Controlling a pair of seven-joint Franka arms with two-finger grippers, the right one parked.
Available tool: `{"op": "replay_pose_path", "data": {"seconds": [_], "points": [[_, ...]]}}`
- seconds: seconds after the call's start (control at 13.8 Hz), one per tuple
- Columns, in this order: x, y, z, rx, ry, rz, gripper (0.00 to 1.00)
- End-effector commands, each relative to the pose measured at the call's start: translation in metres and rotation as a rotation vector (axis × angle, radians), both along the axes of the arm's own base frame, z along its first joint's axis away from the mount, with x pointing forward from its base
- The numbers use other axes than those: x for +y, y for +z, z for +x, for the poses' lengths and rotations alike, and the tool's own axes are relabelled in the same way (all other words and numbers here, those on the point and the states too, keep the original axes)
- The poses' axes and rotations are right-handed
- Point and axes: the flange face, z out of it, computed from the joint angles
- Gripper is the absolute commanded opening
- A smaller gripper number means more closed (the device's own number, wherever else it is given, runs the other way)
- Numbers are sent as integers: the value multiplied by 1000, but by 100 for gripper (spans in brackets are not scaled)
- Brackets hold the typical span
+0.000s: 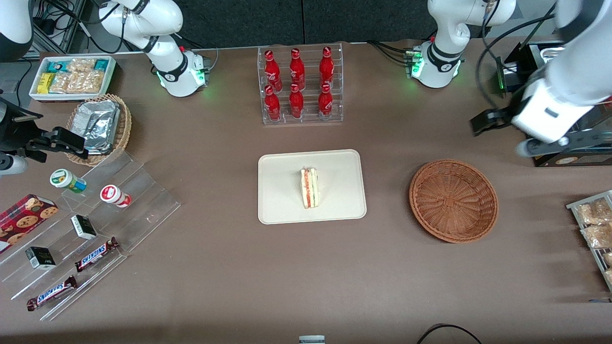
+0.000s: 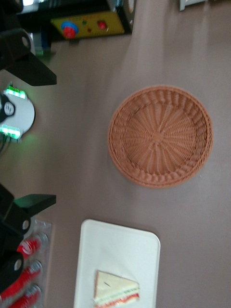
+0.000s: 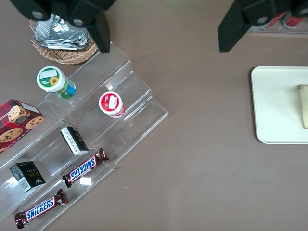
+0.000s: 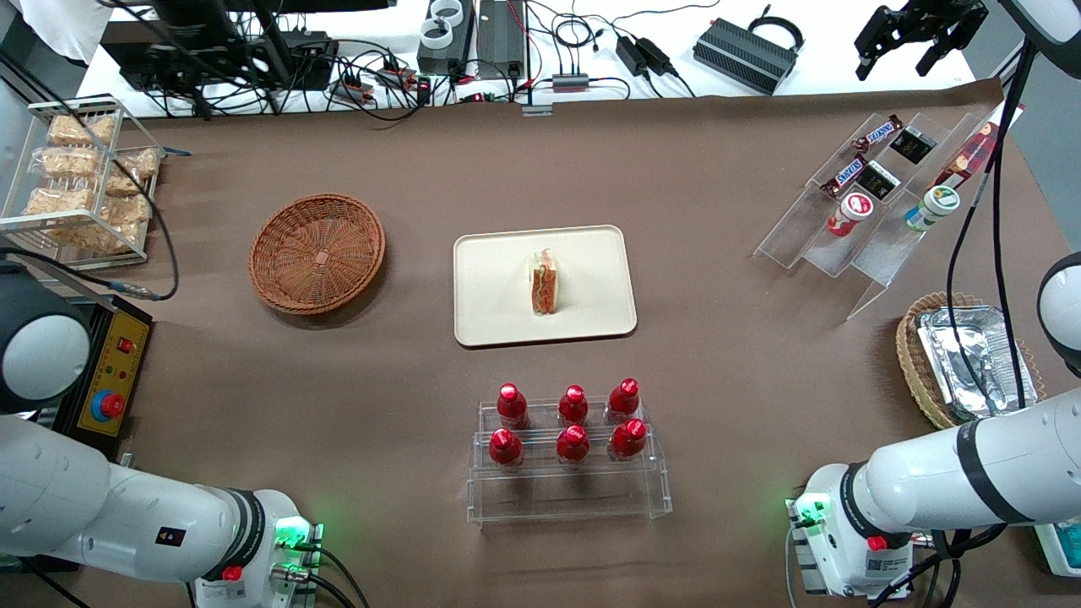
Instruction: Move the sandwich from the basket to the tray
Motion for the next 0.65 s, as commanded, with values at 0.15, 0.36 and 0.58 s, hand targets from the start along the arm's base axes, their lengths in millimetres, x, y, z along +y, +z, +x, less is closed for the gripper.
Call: {"op": "replay_pose_path", "data": {"seconds": [0.15,0.36,0.58], "points": [[64,14,-19,9,-120,-35,99],[52,16,-17,3,-166,-21,99],[52,17,-16,-1,-152,-14,99]]}}
